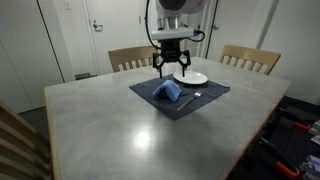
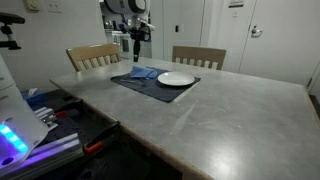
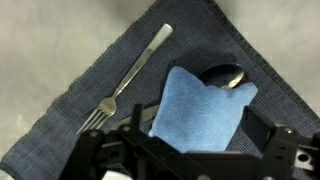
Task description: Use the blue towel to wipe the plate
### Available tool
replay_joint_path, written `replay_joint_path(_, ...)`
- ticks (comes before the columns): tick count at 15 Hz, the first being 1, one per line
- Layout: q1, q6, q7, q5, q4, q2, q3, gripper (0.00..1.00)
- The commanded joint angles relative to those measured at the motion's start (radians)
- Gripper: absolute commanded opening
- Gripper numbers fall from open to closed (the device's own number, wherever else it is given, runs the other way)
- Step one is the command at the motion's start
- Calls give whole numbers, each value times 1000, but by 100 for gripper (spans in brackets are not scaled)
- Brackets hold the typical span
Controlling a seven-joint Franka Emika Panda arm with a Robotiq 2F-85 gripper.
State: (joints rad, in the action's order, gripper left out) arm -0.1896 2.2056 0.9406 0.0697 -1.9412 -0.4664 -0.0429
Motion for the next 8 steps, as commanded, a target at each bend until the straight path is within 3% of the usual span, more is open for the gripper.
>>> replay_joint_path(1, 0, 75, 2, 13, 23, -58, 19, 100)
replay_joint_path(5, 11, 199, 14, 105, 28, -85, 7, 100)
replay_joint_path(8, -17, 222, 52, 95, 26, -86, 33, 100)
